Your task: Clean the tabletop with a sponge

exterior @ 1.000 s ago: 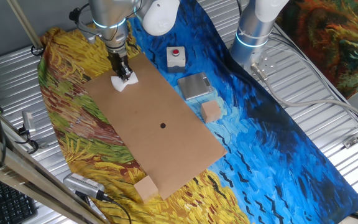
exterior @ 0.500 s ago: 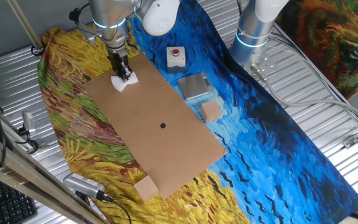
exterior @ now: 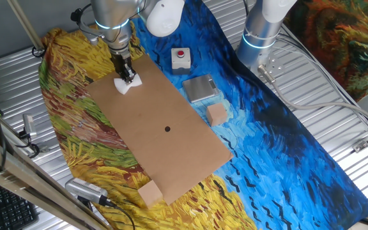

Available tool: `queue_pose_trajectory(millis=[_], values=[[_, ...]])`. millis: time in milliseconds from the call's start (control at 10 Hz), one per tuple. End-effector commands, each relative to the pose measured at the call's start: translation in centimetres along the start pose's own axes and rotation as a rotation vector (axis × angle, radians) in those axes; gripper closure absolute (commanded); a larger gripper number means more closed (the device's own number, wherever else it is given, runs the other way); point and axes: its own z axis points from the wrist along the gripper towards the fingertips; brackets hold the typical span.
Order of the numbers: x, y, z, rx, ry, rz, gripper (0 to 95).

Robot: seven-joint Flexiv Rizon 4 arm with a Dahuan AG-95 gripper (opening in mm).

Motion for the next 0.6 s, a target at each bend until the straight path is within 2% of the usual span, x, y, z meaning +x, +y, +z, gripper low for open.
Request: queue_pose_trajectory(millis=[100, 600], values=[[-0.07, 0.0, 0.02, -0.001, -0.002, 0.001, 95.0], [-0.1, -0.01, 0.0, -0.001, -0.003, 0.006, 95.0]])
